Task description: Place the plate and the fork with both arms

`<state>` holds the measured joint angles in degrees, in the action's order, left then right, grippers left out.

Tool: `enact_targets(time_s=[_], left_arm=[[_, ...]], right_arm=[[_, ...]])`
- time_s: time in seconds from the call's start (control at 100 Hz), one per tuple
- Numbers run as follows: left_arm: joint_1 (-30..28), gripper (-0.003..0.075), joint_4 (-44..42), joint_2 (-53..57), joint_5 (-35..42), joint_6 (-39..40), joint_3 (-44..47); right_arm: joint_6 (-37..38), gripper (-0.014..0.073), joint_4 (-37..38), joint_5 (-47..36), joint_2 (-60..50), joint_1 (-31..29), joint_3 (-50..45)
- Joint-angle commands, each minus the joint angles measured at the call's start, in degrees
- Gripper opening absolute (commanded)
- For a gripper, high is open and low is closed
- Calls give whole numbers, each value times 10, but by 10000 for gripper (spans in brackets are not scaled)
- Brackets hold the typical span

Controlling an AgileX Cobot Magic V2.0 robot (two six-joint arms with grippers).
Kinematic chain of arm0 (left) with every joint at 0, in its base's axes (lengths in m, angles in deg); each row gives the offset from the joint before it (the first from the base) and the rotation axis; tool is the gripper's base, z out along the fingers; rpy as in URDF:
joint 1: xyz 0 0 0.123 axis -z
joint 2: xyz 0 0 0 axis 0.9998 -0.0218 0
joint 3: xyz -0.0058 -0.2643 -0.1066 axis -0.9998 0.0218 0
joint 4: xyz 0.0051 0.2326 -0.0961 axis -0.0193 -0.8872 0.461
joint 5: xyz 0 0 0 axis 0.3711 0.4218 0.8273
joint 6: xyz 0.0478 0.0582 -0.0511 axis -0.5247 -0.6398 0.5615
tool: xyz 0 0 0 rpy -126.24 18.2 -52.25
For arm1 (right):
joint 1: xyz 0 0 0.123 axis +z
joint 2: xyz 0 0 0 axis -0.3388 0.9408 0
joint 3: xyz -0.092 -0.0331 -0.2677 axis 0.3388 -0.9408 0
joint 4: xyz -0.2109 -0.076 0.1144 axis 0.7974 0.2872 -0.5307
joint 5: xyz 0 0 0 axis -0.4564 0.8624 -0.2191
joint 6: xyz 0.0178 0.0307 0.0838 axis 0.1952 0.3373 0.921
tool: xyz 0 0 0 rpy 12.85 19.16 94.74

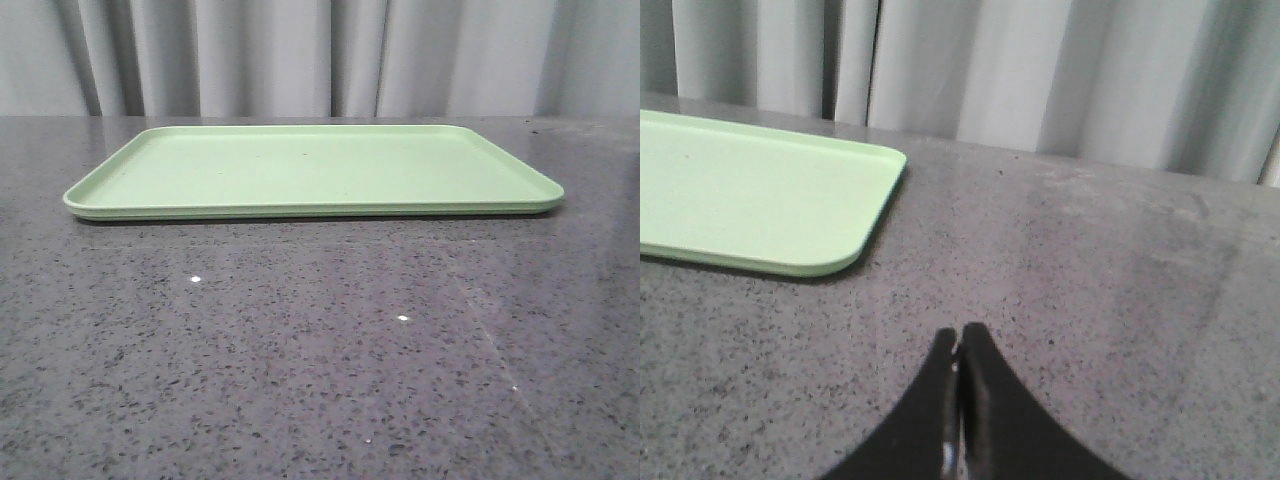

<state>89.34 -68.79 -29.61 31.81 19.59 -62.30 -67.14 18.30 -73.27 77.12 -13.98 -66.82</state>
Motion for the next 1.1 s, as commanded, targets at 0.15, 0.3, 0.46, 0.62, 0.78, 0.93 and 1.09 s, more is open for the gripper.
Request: enact_targets(time_s=[0.15, 0.3, 0.46, 0.62, 0.78, 0.93, 1.09], left_arm=[[5, -20, 16, 18, 56, 4, -10], [5, -20, 34, 9, -20, 4, -73], [5, -20, 40, -40, -122, 4, -169], [5, -20, 60, -131, -258, 4, -275], [5, -20, 80, -226, -393, 4, -377], [5, -20, 81, -291, -442, 4, -440], [5, -20, 81, -310, -433, 4, -451]], right_arm=[[-4, -120, 5, -133, -13, -3, 6], [-4, -120, 5, -67, -5, -3, 54], [-4, -120, 5, 34, 35, -3, 146], [-3, -120, -11, 118, 103, -3, 248], [-3, -120, -38, 226, 179, -3, 341], [-3, -120, -49, 300, 237, -3, 407], [-3, -120, -49, 293, 264, -3, 414]])
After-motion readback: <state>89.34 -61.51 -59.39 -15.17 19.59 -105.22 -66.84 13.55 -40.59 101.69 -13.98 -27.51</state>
